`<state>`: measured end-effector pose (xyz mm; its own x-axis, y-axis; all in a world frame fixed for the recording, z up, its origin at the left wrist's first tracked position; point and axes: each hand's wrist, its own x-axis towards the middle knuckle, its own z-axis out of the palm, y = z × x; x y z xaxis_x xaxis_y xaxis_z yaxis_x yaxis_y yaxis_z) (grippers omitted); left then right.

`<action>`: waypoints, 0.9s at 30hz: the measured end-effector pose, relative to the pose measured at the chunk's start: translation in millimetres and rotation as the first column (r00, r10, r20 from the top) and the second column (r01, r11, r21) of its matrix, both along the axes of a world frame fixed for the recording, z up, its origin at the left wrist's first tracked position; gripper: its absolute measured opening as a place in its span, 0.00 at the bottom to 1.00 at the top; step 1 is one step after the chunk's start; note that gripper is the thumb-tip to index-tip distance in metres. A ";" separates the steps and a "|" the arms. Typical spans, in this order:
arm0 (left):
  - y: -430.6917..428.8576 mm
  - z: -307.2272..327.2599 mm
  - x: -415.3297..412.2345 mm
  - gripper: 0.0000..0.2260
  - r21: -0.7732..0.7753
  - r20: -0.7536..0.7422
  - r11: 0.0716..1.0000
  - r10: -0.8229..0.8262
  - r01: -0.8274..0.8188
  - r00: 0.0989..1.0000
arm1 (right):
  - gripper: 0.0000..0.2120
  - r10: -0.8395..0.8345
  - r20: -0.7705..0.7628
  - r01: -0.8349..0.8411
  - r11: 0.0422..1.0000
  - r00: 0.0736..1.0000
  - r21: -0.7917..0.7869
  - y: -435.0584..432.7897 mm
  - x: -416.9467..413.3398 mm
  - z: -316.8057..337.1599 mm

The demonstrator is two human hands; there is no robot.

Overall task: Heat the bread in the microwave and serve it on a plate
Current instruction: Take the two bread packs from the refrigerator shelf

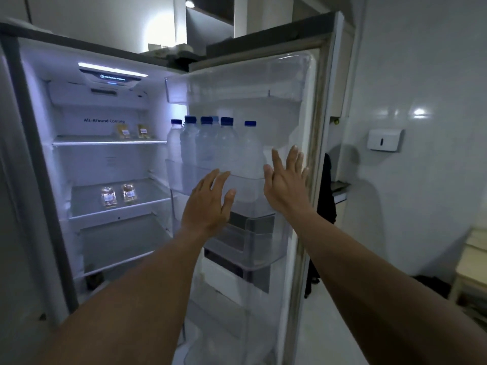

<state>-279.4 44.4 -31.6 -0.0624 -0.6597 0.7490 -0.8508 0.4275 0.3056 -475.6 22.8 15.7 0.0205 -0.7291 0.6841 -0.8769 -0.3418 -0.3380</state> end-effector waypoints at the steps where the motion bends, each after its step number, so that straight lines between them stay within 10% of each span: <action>1: -5.7 -2.4 -0.8 0.26 0.025 0.008 1.000 -0.002 0.002 1.000 | 0.27 0.018 0.027 -0.019 1.000 0.999 0.021 -1.7 -1.4 -2.0; 27: -138.0 -13.8 -19.6 0.32 0.031 0.329 0.980 0.175 -0.196 0.928 | 0.44 -0.220 -0.213 0.251 0.959 0.952 0.132 -86.4 -46.4 -29.1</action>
